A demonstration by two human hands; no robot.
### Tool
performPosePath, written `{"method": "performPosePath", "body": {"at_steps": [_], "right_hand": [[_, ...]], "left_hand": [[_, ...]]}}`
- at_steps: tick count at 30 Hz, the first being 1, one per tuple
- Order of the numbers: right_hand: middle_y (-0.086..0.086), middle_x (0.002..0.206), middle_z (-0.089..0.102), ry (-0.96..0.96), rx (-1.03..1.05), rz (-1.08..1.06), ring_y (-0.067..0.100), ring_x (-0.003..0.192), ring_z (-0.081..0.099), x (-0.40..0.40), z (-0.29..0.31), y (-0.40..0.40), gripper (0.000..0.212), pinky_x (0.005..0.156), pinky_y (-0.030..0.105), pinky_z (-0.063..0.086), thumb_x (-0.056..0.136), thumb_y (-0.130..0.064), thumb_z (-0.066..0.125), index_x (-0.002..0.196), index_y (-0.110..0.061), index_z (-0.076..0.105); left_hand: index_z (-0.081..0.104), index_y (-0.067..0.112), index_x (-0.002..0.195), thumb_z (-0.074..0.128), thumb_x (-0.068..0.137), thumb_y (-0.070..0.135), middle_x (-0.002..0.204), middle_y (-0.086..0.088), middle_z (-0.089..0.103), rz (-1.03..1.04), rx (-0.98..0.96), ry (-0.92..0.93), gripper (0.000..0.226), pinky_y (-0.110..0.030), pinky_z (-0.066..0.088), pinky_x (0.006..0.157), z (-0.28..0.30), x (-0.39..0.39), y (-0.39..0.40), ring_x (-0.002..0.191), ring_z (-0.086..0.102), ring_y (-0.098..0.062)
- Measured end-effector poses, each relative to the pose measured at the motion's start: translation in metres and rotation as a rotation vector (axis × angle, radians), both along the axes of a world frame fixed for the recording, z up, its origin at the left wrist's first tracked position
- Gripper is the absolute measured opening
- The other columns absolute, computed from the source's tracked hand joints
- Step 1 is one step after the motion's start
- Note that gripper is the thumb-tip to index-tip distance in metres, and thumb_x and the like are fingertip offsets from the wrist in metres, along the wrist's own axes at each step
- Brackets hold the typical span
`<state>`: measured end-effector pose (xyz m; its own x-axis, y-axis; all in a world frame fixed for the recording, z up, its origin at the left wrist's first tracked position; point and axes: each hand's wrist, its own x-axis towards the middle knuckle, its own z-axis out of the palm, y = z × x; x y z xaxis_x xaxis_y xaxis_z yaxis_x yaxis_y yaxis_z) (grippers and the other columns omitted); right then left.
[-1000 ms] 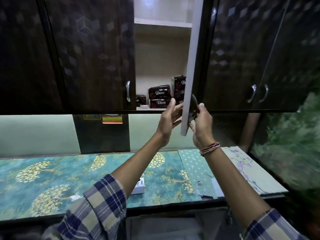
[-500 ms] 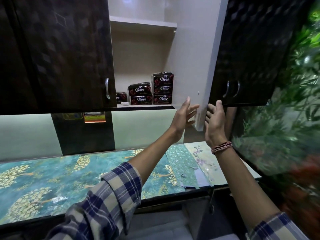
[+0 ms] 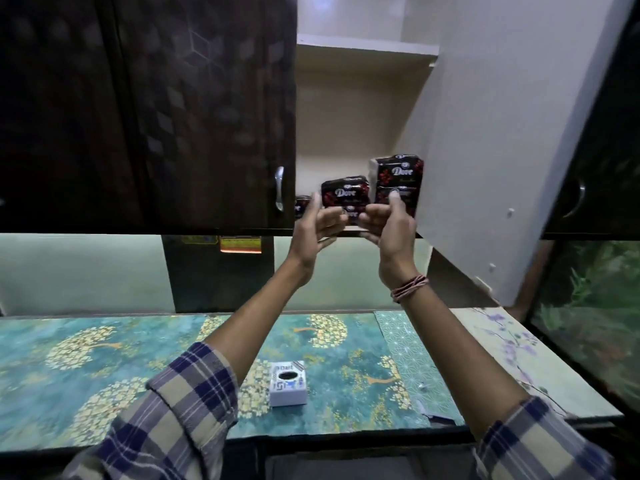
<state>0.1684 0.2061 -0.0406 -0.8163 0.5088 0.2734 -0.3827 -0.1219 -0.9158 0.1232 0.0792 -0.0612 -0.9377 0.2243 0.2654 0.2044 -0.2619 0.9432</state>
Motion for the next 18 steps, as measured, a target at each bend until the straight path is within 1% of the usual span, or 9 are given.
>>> {"method": "performPosePath", "body": {"at_steps": [2, 5, 8, 9, 11, 13, 15, 16, 18], "right_hand": [[0.016, 0.087, 0.073, -0.062, -0.001, 0.089, 0.025, 0.081, 0.067, -0.042, -0.008, -0.023, 0.061, 0.073, 0.035, 0.051, 0.104, -0.052, 0.038, 0.096, -0.002, 0.073], [0.016, 0.096, 0.071, -0.144, 0.025, 0.186, 0.028, 0.090, 0.065, -0.099, -0.016, -0.054, 0.068, 0.076, 0.038, 0.050, 0.104, -0.057, 0.035, 0.109, 0.001, 0.071], [0.015, 0.106, 0.068, -0.172, 0.026, 0.227, 0.025, 0.094, 0.060, -0.141, -0.018, -0.075, 0.066, 0.085, 0.043, 0.053, 0.105, -0.057, 0.034, 0.118, -0.002, 0.067], [0.013, 0.105, 0.068, -0.167, 0.025, 0.231, 0.022, 0.089, 0.060, -0.152, -0.018, -0.080, 0.064, 0.084, 0.043, 0.054, 0.105, -0.057, 0.034, 0.116, -0.004, 0.068], [0.006, 0.092, 0.070, -0.151, 0.021, 0.260, 0.014, 0.076, 0.061, -0.173, -0.018, -0.087, 0.059, 0.072, 0.033, 0.051, 0.106, -0.056, 0.033, 0.105, -0.009, 0.069], [0.005, 0.088, 0.070, -0.155, 0.008, 0.292, 0.012, 0.072, 0.062, -0.189, -0.018, -0.091, 0.056, 0.067, 0.028, 0.048, 0.107, -0.051, 0.031, 0.104, -0.010, 0.068], [0.009, 0.092, 0.070, -0.168, 0.048, 0.305, 0.015, 0.076, 0.063, -0.198, -0.018, -0.097, 0.043, 0.065, 0.028, 0.049, 0.104, -0.042, 0.038, 0.105, -0.010, 0.066], [0.011, 0.094, 0.068, -0.166, 0.079, 0.290, 0.020, 0.080, 0.063, -0.204, -0.020, -0.099, 0.033, 0.066, 0.029, 0.050, 0.098, -0.037, 0.044, 0.100, -0.012, 0.066], [0.014, 0.099, 0.070, -0.163, 0.145, 0.249, 0.028, 0.093, 0.065, -0.219, -0.029, -0.098, 0.025, 0.080, 0.040, 0.056, 0.088, -0.029, 0.049, 0.089, -0.014, 0.068]], "left_hand": [[0.069, 0.011, 0.128, 0.030, 0.100, 0.066, 0.122, -0.009, 0.075, 0.084, 0.023, 0.010, 0.074, -0.049, 0.042, 0.113, 0.000, -0.029, -0.033, 0.117, 0.067, -0.022], [0.061, 0.009, 0.136, 0.031, 0.102, 0.062, 0.134, -0.012, 0.067, 0.196, 0.039, 0.034, 0.070, -0.049, 0.041, 0.114, 0.005, -0.071, -0.073, 0.123, 0.063, -0.023], [0.053, 0.009, 0.145, 0.033, 0.102, 0.061, 0.147, -0.013, 0.057, 0.238, 0.039, 0.046, 0.070, -0.048, 0.038, 0.116, 0.009, -0.107, -0.098, 0.133, 0.055, -0.025], [0.051, 0.010, 0.146, 0.033, 0.101, 0.062, 0.149, -0.013, 0.055, 0.233, 0.036, 0.045, 0.071, -0.048, 0.038, 0.116, 0.008, -0.116, -0.102, 0.134, 0.053, -0.025], [0.050, 0.010, 0.148, 0.033, 0.101, 0.064, 0.150, -0.013, 0.054, 0.196, 0.029, 0.023, 0.073, -0.046, 0.039, 0.115, 0.007, -0.131, -0.107, 0.135, 0.053, -0.025], [0.049, 0.010, 0.148, 0.032, 0.100, 0.065, 0.149, -0.013, 0.055, 0.140, 0.025, -0.005, 0.075, -0.043, 0.040, 0.113, 0.006, -0.141, -0.108, 0.134, 0.054, -0.024], [0.049, 0.008, 0.148, 0.030, 0.101, 0.065, 0.147, -0.012, 0.057, 0.089, 0.024, -0.023, 0.077, -0.042, 0.040, 0.113, 0.005, -0.146, -0.106, 0.132, 0.055, -0.023], [0.050, 0.007, 0.147, 0.029, 0.101, 0.065, 0.146, -0.012, 0.058, 0.076, 0.020, -0.025, 0.077, -0.042, 0.038, 0.114, 0.005, -0.147, -0.104, 0.131, 0.056, -0.021], [0.052, 0.004, 0.144, 0.027, 0.101, 0.064, 0.145, -0.012, 0.059, 0.070, 0.009, -0.023, 0.078, -0.042, 0.036, 0.115, 0.004, -0.149, -0.102, 0.130, 0.055, -0.018]]}}
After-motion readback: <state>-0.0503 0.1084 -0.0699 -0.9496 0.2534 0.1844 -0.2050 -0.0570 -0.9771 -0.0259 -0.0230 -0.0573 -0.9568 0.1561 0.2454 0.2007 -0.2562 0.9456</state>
